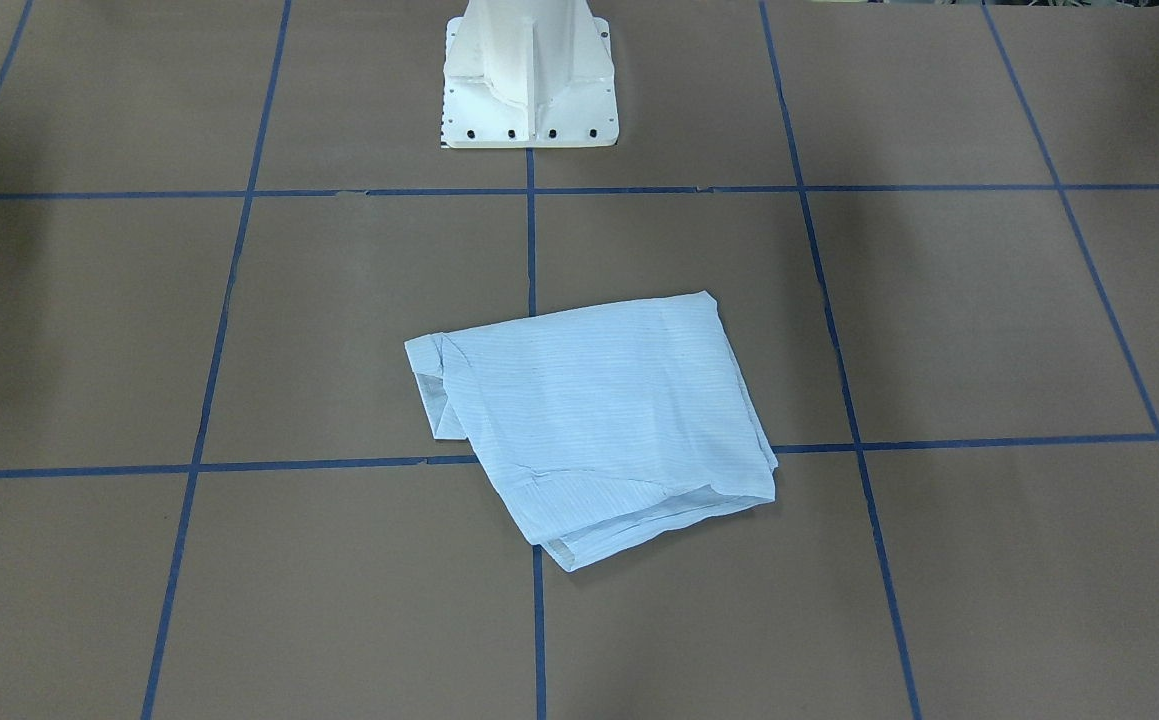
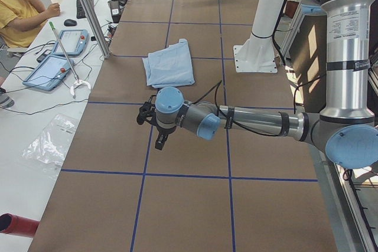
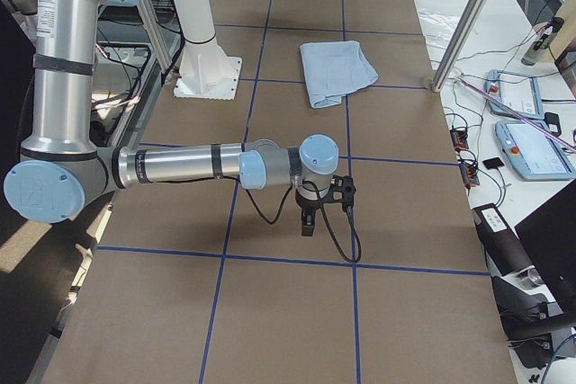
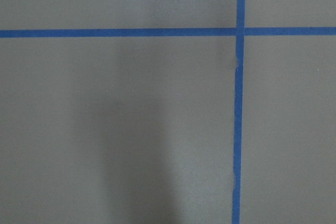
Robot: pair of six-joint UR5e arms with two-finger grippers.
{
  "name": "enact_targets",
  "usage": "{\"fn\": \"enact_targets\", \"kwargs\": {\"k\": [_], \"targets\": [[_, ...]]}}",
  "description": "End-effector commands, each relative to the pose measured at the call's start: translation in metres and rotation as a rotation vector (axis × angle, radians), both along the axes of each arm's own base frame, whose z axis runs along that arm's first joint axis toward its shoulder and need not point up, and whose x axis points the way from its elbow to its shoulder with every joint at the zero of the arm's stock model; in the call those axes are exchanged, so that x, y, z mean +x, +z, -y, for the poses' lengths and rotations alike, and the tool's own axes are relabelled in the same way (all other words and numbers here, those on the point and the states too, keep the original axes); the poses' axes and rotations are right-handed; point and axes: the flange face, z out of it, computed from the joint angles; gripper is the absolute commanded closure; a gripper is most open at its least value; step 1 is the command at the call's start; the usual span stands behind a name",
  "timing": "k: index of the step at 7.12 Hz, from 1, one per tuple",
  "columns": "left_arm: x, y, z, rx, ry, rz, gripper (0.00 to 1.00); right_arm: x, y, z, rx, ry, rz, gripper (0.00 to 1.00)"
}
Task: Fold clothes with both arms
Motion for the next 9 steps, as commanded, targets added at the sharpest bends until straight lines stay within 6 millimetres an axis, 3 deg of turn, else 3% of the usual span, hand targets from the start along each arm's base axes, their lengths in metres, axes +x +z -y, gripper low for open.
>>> {"fn": "enact_targets", "kwargs": {"k": [1,5,7,9], "targets": [[0.0,-0.002,-0.002,0.006,0.003,-0.002,0.0,0.001,0.014,-0.011,-0.035,0.002,-0.001,0.0],[0.0,-0.006,0.0,0.016,0.004,-0.003,0.0,0.003,0.006,-0.012,-0.021,0.006,0.014,0.0],[-0.001,-0.006,0.001,0.016,0.003,-0.003,0.0,0.004,0.022,-0.011,-0.045,0.005,-0.002,0.0],[0.0,-0.007,0.002,0.02,0.002,0.001,0.0,0.01,0.017,-0.012,-0.039,0.018,0.007,0.0]]}}
